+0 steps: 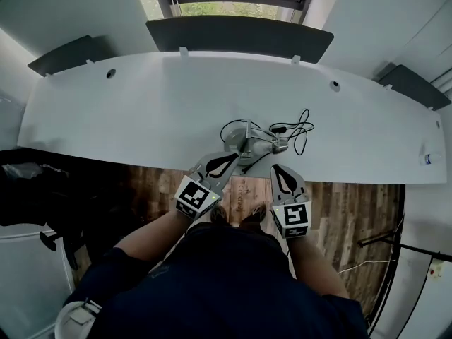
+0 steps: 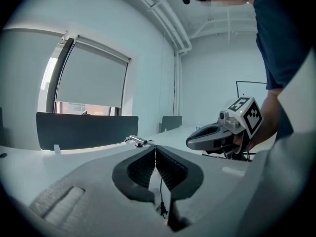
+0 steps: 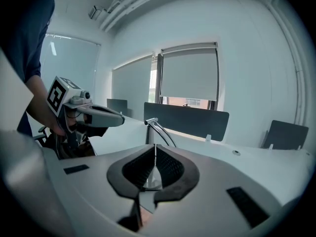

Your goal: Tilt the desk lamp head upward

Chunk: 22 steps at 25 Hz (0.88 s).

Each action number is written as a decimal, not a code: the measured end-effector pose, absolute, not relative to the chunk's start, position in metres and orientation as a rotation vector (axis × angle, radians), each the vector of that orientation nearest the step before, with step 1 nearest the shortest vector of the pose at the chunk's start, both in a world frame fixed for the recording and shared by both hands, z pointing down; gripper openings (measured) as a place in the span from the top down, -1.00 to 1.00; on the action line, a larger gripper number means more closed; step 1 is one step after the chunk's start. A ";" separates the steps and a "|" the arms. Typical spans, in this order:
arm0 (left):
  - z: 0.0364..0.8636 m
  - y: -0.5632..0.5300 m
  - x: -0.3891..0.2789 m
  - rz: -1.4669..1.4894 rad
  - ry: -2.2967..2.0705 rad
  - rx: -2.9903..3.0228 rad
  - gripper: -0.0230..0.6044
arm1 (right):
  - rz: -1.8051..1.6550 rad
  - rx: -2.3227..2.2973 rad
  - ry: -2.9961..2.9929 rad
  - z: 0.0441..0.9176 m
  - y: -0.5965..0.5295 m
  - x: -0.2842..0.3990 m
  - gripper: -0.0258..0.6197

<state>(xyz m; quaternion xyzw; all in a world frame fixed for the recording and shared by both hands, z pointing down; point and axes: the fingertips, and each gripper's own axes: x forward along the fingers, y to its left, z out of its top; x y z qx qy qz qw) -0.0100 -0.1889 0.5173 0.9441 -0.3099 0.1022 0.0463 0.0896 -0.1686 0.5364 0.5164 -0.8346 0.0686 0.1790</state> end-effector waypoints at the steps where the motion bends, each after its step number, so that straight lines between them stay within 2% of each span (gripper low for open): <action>1: 0.522 -0.194 -0.008 0.333 -0.940 2.888 0.90 | 0.191 1.465 -2.337 0.541 -0.174 0.092 0.88; 8: 0.542 -0.223 0.002 0.406 -0.928 2.887 0.88 | 0.137 1.442 -2.273 0.563 -0.204 0.095 0.85; 22: 0.574 -0.259 0.023 0.558 -0.890 2.931 0.48 | 0.065 1.435 -2.111 0.599 -0.245 0.098 0.40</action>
